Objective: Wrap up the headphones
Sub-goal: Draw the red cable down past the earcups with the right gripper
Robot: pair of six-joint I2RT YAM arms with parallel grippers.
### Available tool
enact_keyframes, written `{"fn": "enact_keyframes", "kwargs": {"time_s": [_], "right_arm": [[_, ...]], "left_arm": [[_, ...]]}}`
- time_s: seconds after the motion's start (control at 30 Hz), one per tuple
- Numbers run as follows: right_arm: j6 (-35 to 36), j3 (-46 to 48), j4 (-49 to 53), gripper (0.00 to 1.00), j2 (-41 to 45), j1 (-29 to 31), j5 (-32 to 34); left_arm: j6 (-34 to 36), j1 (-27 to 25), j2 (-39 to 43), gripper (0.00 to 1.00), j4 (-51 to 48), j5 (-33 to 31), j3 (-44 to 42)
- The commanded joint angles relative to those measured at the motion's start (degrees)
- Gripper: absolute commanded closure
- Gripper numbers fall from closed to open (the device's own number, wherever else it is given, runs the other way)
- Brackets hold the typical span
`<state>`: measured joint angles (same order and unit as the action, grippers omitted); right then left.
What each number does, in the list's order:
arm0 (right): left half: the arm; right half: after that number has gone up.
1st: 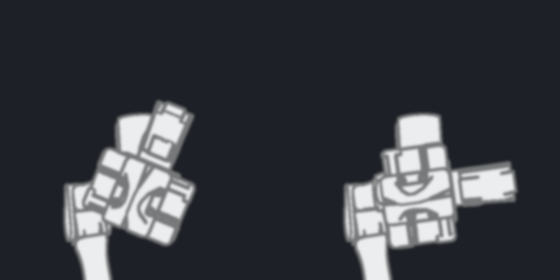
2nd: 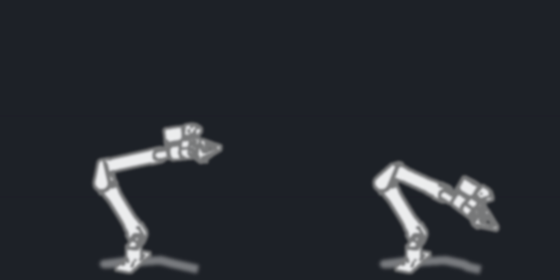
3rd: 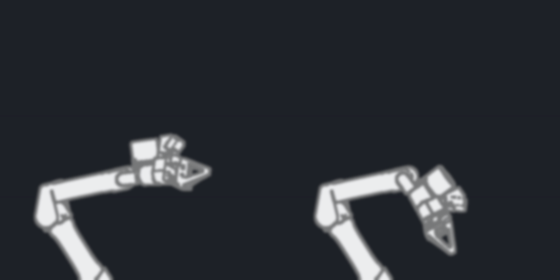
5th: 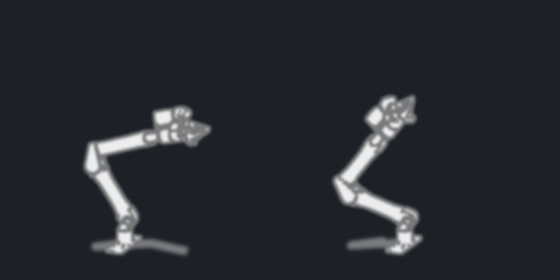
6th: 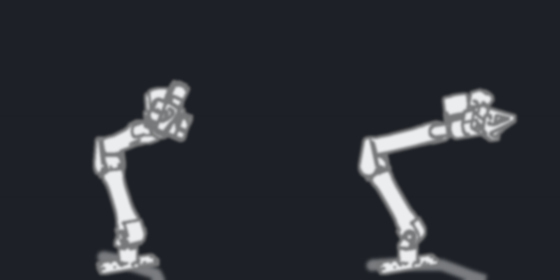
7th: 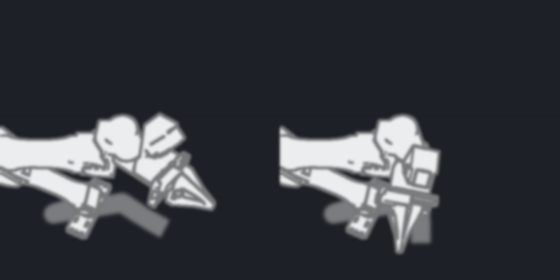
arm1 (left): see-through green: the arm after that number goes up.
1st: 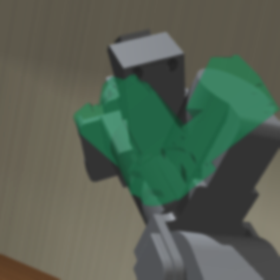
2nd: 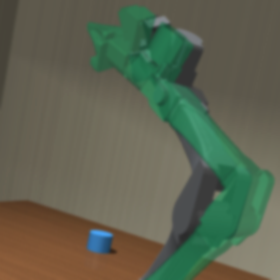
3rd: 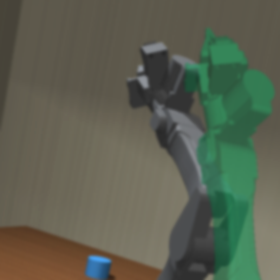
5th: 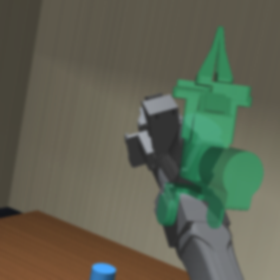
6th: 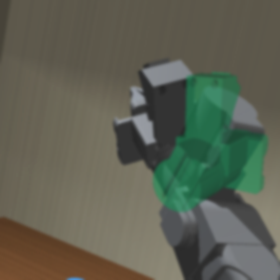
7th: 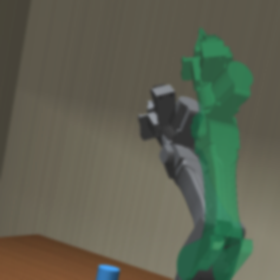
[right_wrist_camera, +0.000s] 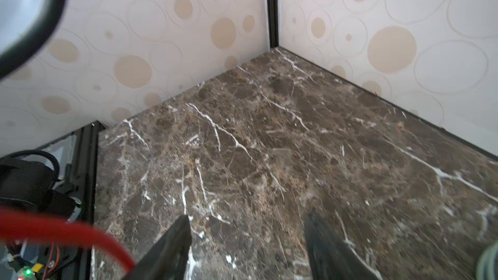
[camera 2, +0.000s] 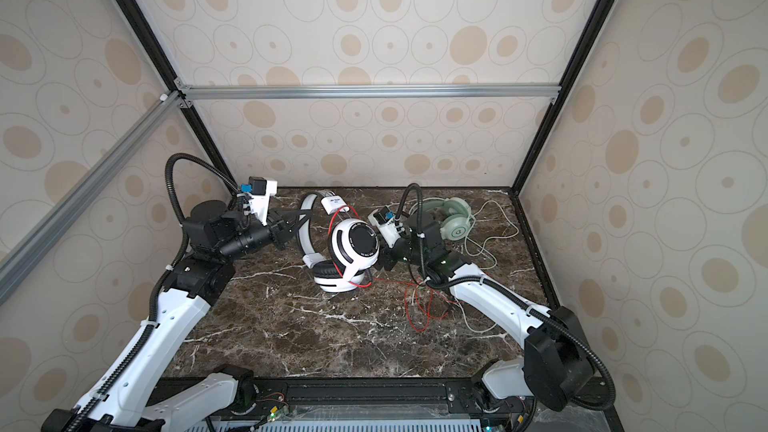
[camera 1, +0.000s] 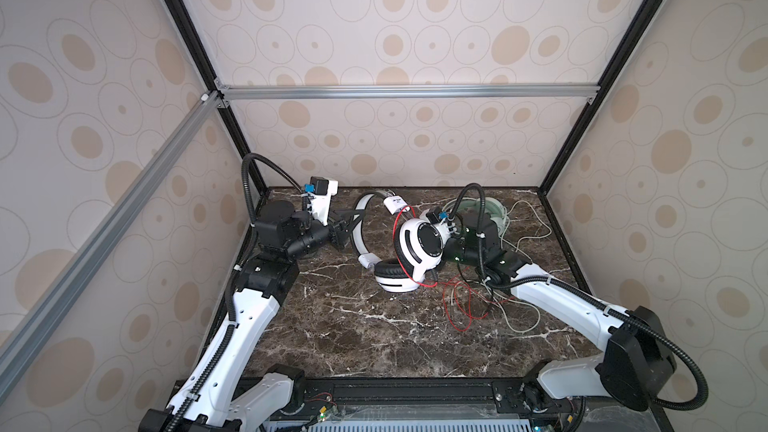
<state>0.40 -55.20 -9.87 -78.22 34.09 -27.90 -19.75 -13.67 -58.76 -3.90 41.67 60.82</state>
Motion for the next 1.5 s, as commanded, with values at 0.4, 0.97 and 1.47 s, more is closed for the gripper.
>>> {"fn": "enact_keyframes", "kwargs": {"time_s": [0.4, 0.97, 1.47], "right_arm": [[-0.7, 11.9, -14.9, 0.29, 4.9, 0.0, -3.1], [6.1, 17.1, -6.3, 0.26, 12.9, -0.8, -2.3], [0.2, 14.4, -19.2, 0.2, 0.3, -0.7, -3.5]], "left_arm": [[-3.3, -0.3, 0.2, 1.0, -0.2, -2.1, 8.5], [-2.3, -0.3, -1.2, 1.0, -2.3, -3.4, 10.7], [-3.3, -0.3, -1.9, 1.0, -1.5, -3.5, 11.7]]}}
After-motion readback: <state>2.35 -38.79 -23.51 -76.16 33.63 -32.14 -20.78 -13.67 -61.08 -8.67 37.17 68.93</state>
